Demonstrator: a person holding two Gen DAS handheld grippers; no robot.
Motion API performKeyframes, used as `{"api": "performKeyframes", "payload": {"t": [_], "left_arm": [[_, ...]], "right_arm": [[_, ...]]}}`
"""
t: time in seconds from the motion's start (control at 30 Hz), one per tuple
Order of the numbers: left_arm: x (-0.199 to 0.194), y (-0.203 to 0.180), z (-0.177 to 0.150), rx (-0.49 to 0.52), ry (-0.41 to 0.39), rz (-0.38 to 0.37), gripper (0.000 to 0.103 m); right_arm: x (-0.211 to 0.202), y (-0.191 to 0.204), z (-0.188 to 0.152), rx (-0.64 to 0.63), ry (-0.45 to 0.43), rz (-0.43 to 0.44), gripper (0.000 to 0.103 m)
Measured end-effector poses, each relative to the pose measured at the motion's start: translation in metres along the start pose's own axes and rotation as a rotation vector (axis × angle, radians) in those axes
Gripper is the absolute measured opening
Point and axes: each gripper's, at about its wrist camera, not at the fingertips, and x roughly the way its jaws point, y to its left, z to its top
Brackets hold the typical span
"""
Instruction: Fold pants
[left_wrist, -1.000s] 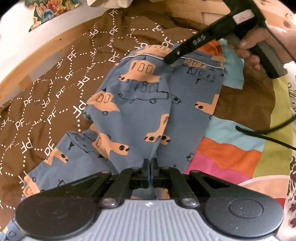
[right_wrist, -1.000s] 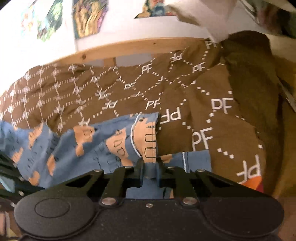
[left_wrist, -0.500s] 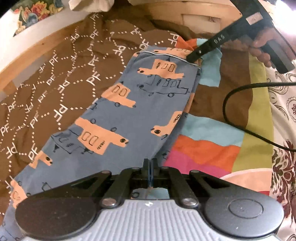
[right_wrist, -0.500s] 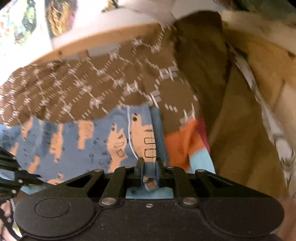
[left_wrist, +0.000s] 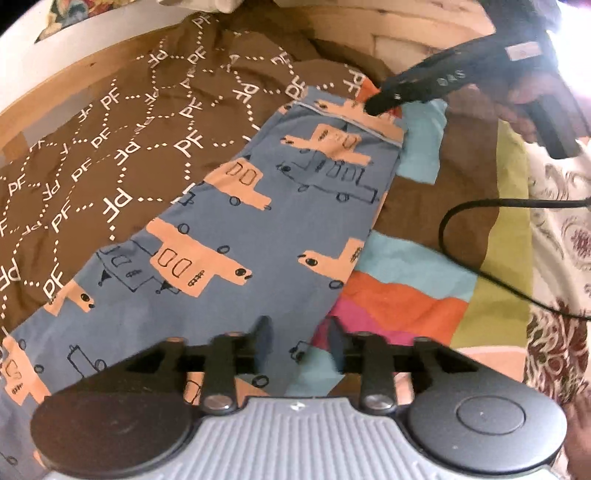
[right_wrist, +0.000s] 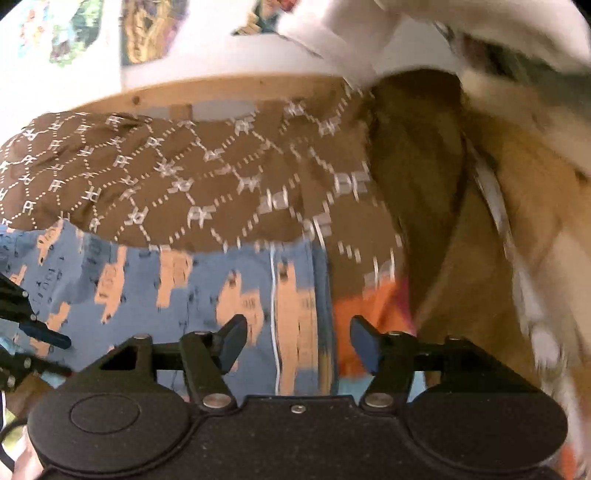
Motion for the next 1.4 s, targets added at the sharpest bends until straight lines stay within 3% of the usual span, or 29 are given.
{"api": "performKeyframes", "payload": {"t": [0.13, 0.27, 0.33, 0.37, 0.4, 0.43, 0.63, 0.67, 0.73, 0.8, 0.87, 1.0, 1.1, 1.3, 1.4], "left_arm": [[-0.003, -0.001, 0.001, -0.005, -0.005, -0.005, 0.047], [-0.005, 0.000, 0.001, -0.024, 0.000, 0.002, 0.052], [-0.004, 0.001, 0.000, -0.032, 0.005, 0.008, 0.052], [-0.004, 0.002, -0.001, -0.037, 0.008, 0.012, 0.052], [-0.003, 0.003, -0.002, -0.042, 0.013, 0.015, 0.053], [-0.004, 0.004, -0.003, -0.048, 0.018, 0.015, 0.053], [-0.014, 0.013, -0.005, -0.075, 0.003, 0.020, 0.067], [-0.015, 0.016, -0.005, -0.079, 0.003, 0.024, 0.069], [-0.021, 0.022, -0.004, -0.083, 0.007, 0.045, 0.069], [-0.034, 0.033, -0.005, -0.089, -0.015, 0.088, 0.069], [-0.050, 0.049, -0.008, -0.104, -0.055, 0.150, 0.070], [-0.068, 0.088, -0.012, -0.131, -0.073, 0.343, 0.073], [-0.068, 0.123, -0.012, -0.181, -0.048, 0.443, 0.073], [-0.044, 0.186, -0.012, -0.292, 0.069, 0.417, 0.073], [-0.037, 0.210, -0.016, -0.399, 0.103, 0.344, 0.072]], "right_arm": [[0.018, 0.000, 0.021, -0.014, -0.017, 0.019, 0.058], [0.044, -0.004, 0.029, 0.015, -0.008, 0.023, 0.036], [0.055, -0.005, 0.029, 0.027, 0.010, 0.024, 0.032], [0.059, -0.005, 0.028, 0.024, 0.017, 0.024, 0.026], [0.061, -0.004, 0.027, 0.016, 0.014, 0.016, 0.010], [0.060, -0.002, 0.025, 0.000, 0.001, -0.010, 0.006], [0.041, 0.005, 0.019, -0.065, -0.067, -0.101, 0.005], [0.044, 0.006, 0.018, -0.080, -0.049, -0.101, 0.008], [0.054, 0.004, 0.016, -0.090, -0.002, -0.098, 0.028], [0.051, 0.006, 0.017, -0.094, -0.027, -0.129, 0.059], [0.040, 0.010, 0.019, -0.098, -0.084, -0.137, 0.076], [0.037, 0.031, 0.027, -0.154, -0.129, -0.032, 0.089], [0.052, 0.057, 0.032, -0.202, -0.117, 0.074, 0.089], [0.080, 0.119, 0.037, -0.298, -0.079, 0.253, 0.089], [0.081, 0.142, 0.032, -0.342, -0.065, 0.304, 0.089]]}}
